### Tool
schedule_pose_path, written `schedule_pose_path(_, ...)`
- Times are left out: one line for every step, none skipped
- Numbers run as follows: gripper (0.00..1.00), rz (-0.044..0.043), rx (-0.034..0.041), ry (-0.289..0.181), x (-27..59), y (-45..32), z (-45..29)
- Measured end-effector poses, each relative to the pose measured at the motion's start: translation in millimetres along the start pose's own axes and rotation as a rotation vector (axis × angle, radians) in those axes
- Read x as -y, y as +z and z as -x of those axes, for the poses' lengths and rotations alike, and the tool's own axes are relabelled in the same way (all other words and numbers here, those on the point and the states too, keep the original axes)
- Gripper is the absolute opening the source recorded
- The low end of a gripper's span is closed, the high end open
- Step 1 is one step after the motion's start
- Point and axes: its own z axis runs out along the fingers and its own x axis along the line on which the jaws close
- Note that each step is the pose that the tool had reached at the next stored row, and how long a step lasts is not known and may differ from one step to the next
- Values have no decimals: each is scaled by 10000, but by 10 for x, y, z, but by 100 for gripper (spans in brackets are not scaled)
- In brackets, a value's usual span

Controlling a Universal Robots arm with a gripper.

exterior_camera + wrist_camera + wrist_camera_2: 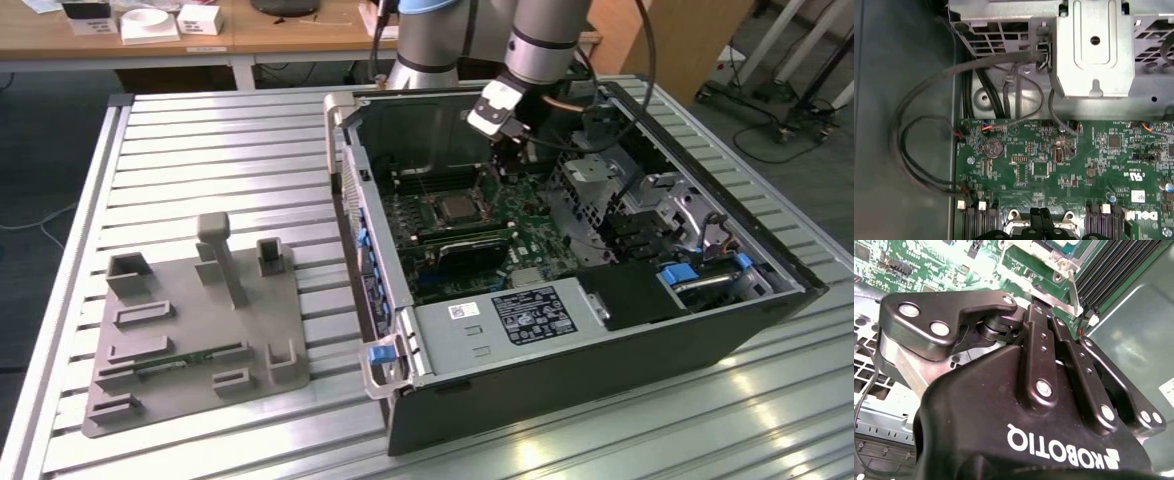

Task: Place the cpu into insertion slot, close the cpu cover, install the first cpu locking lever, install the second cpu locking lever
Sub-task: 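Close the cpu cover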

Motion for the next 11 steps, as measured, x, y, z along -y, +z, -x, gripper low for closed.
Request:
schedule_pose_path(10,0,0,0,9,0,0)
schedule_pose_path(10,0,0,0,20,0,0)
schedule_pose_path(10,0,0,0,30,-1,0)
schedule_pose_path(10,0,0,0,40,-1,0)
schedule_pose_path(10,0,0,0,48,-1,0)
schedule_pose_path(10,0,0,0,56,-1,0)
schedule_pose_path(10,0,0,0,62,-1,0)
schedule_pose_path(10,0,1,0,69,-1,0)
schedule_pose_path(10,0,0,0,76,-1,0)
schedule_pose_path(10,0,0,0,84,-1,0)
schedule_pose_path(10,0,0,1,92,-2,0)
